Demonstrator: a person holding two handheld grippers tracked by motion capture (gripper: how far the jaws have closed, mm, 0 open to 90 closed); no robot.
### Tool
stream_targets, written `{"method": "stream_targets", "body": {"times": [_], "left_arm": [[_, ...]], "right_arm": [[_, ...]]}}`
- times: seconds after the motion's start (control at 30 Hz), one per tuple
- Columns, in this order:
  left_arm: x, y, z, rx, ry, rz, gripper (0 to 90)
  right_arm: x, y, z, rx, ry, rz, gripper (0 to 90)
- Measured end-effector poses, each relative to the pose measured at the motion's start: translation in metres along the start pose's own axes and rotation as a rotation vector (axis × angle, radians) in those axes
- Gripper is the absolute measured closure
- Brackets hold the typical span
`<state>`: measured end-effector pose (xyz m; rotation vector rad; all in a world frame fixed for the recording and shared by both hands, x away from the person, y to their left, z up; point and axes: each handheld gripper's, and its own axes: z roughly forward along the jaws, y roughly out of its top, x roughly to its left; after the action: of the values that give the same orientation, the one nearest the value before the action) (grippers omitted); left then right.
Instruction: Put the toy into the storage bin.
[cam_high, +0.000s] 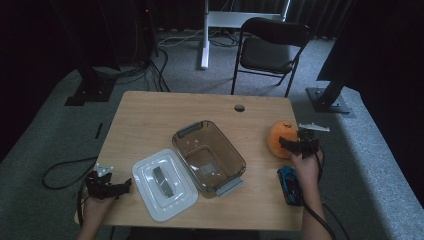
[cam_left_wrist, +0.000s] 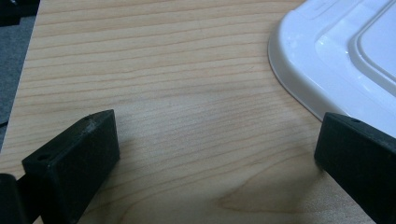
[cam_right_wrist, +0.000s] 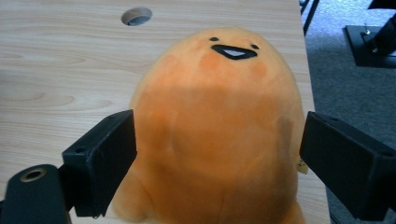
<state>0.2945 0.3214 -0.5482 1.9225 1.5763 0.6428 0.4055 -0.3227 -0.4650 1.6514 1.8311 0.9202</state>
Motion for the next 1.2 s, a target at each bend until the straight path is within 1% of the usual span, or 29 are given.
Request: {"method": "stream_targets", "body": {"times": [0.3, 0.4, 0.57, 1.2], "left_arm": [[0.0, 0.0, 0.0, 0.0, 0.0, 0.001, 0.3], [0.0, 0.0, 0.0, 0.001, 0.0, 0.002, 0.3], [0.0, 0.0, 0.0, 0.0, 0.0, 0.0, 0.3], [0.0, -0.001, 0.0, 0.0, -0.001, 0.0, 0.3]], "right_arm": [[-0.003, -0.001, 0.012, 0.033, -0.003, 0.011, 10.3], [-0.004, -0.002, 0.016, 0.042, 0.001, 0.016, 10.3], [-0.001, -0.002, 0.023, 0.068, 0.019, 0.005, 10.3], [0.005, -0.011, 0.03, 0.068, 0.005, -0.019, 10.3]]}}
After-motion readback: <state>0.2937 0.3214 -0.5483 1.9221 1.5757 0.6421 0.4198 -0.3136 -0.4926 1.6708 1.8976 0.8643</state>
